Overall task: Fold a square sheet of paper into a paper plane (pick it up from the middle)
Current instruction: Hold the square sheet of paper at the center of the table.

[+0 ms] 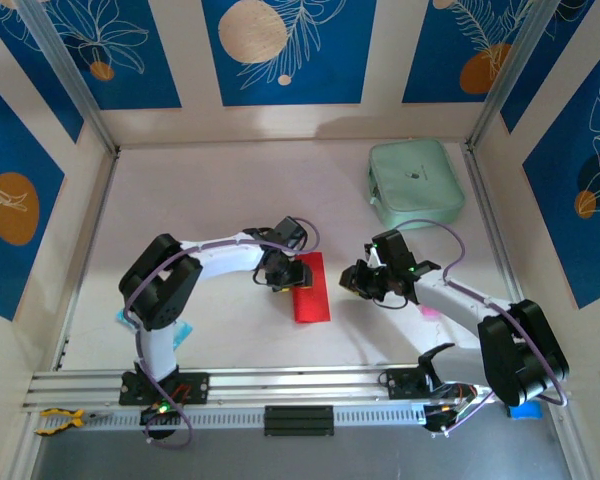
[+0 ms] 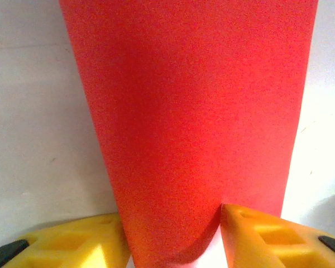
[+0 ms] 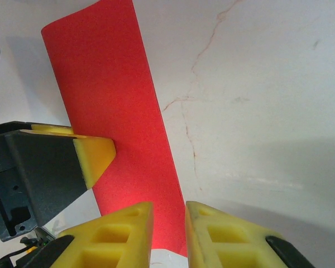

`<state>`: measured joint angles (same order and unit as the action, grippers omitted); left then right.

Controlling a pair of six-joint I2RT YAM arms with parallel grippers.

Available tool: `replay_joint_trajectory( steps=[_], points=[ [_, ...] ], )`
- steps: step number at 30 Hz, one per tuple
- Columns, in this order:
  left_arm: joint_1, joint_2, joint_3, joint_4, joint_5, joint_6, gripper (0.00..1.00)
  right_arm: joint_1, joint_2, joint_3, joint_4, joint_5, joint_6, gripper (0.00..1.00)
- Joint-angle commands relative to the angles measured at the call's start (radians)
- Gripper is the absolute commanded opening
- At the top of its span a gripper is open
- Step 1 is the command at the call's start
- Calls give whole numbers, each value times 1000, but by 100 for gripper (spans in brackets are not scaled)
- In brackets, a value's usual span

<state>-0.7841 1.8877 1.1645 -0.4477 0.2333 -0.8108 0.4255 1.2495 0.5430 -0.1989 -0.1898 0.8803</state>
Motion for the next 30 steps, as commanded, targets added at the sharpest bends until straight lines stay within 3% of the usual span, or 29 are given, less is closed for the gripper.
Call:
replay_joint_trajectory(
  steps=[1,30],
  points=[
    [-7,87,-26,-24,-75,24,49,7,8,21,-15,-9,-16,24],
    [-12,111,-18,-25,-81,39,53,16,26,24,2,-35,-27,23]
  ],
)
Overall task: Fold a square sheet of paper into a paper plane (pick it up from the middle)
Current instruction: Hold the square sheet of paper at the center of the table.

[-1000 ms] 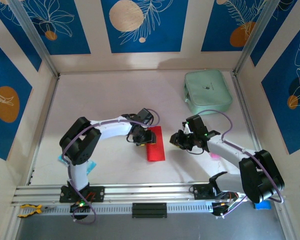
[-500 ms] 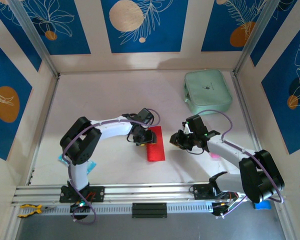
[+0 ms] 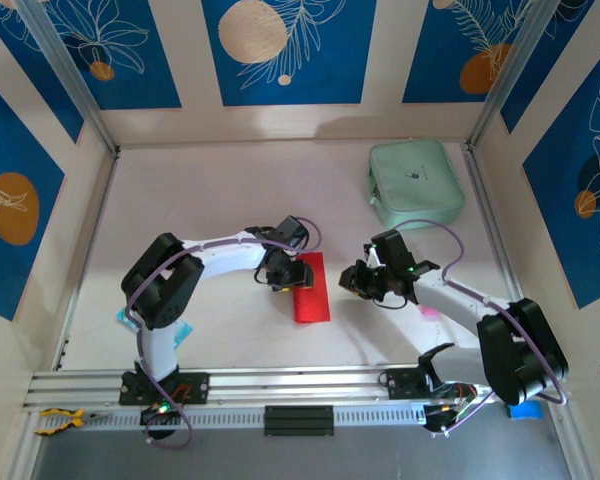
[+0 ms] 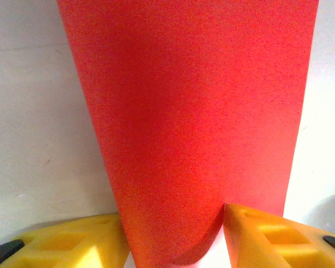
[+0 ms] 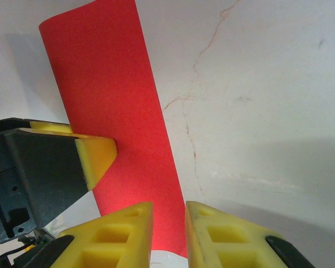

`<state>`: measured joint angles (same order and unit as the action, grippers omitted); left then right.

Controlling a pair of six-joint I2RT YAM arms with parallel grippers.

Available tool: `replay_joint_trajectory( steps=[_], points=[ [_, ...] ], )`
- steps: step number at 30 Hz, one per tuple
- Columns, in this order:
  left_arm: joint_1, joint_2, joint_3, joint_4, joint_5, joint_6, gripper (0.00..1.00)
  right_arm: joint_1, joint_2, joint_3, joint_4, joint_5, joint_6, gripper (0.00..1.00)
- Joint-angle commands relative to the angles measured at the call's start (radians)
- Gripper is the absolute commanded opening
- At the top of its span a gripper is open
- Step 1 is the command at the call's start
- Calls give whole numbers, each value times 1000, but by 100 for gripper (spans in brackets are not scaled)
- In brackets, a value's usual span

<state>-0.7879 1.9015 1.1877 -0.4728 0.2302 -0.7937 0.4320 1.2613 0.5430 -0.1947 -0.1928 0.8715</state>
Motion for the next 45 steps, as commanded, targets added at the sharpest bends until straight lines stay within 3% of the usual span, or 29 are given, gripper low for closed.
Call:
replay_joint_trajectory(
  steps=[1,11,21,31,40,45],
  points=[
    [-8,97,-43,6,-75,19,53,13,16,25,2,-35,-22,23],
    [-8,97,-50,16,-70,13,53,62,104,65,47,-63,-31,19],
    [-8,98,-55,20,-69,12,53,117,282,162,93,-74,-37,0],
    [-11,100,-59,28,-68,10,53,122,390,195,167,-116,-31,0],
    [-11,81,-61,38,-52,6,53,103,465,143,87,-58,-106,0],
    [-14,-57,-98,85,-63,-1,63,56,456,112,66,-71,-172,0]
  ],
)
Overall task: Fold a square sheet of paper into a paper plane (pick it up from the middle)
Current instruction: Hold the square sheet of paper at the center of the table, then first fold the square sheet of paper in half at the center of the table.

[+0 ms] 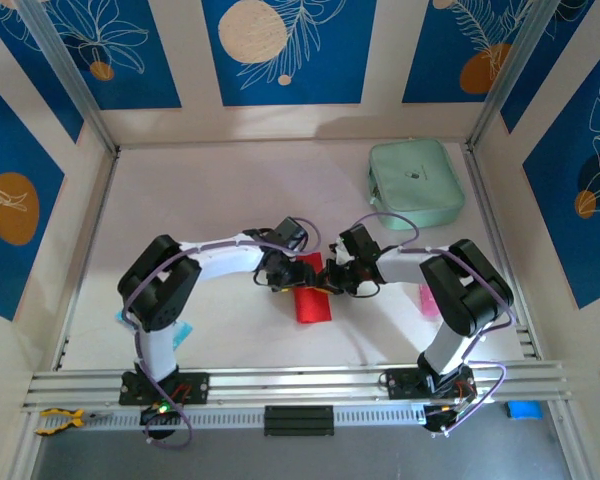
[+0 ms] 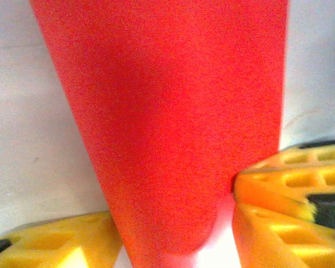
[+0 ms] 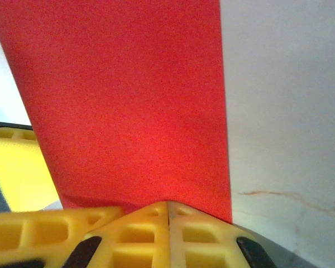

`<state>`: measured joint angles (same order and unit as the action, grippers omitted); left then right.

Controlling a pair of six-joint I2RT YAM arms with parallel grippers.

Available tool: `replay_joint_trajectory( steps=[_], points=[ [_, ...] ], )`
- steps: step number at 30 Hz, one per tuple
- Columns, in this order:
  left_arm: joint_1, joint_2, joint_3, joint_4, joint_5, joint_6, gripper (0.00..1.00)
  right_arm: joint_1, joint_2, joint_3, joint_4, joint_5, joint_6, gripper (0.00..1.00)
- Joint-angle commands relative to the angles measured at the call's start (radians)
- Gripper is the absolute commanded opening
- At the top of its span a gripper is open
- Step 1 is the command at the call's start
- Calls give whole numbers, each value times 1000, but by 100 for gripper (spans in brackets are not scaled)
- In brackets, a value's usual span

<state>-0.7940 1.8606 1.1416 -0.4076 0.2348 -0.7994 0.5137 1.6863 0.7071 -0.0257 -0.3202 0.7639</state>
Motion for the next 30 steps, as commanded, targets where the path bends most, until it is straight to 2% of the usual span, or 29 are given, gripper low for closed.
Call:
replay_joint_trajectory(
  steps=[1,5,7,10,11,13,14,19,30],
  points=[
    [-6,-41,-55,22,-73,5,64,-32,27,-51,-102,46,-75,0],
    [1,-151,-92,68,-88,9,67,-51,33,-25,-113,11,-119,0],
    [5,-205,-134,135,-72,16,61,-59,47,-8,-126,3,-133,0],
    [16,-273,-206,283,7,36,50,-62,62,5,-136,9,-137,0],
    [20,-288,-224,325,36,40,39,-61,63,6,-137,9,-135,0],
    [30,-293,-246,404,108,39,6,-62,67,8,-138,12,-133,0],
    [38,-284,-249,427,142,29,0,-62,67,8,-140,13,-133,0],
    [57,-214,-255,550,271,-18,0,-61,64,8,-144,17,-126,0],
    [64,-119,-325,674,291,-82,0,-61,63,5,-148,24,-118,0]
  ],
)
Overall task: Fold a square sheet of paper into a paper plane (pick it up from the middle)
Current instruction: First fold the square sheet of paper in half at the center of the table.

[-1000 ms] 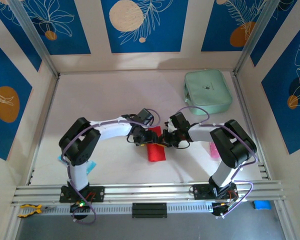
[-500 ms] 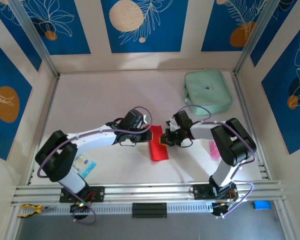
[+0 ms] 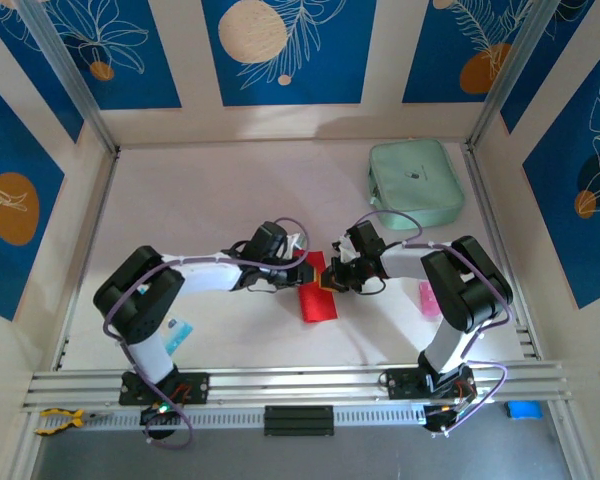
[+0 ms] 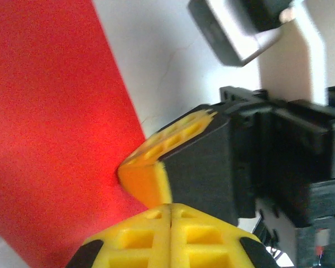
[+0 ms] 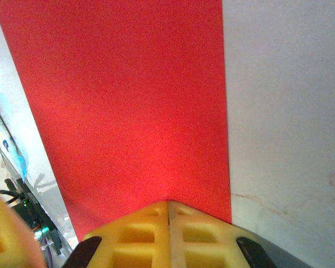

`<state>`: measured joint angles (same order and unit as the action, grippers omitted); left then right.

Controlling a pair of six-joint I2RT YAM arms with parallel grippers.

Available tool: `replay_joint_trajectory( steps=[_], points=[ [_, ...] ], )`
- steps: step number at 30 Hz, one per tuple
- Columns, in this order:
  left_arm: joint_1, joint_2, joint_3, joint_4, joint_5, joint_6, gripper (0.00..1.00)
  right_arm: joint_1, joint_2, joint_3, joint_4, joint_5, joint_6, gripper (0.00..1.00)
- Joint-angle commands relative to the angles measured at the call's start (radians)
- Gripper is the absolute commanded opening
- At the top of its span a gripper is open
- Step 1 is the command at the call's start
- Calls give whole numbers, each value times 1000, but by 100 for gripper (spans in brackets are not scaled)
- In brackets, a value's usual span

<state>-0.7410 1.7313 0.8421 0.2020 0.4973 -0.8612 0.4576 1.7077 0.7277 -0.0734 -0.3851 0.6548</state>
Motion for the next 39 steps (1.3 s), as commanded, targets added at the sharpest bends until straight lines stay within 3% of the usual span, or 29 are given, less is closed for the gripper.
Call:
replay_joint_trajectory(
  steps=[1,22,31,39],
  points=[
    [12,12,-30,62,26,-20,0,-5,40,-16,-101,90,-9,0],
    [22,32,-113,-76,-79,94,0,-6,26,-39,-93,92,-5,0],
    [19,-71,-90,-24,29,-10,0,-6,16,-43,-97,95,-4,0],
    [-7,-14,-93,59,90,-79,0,-7,16,-43,-97,96,-4,0]
  ],
)
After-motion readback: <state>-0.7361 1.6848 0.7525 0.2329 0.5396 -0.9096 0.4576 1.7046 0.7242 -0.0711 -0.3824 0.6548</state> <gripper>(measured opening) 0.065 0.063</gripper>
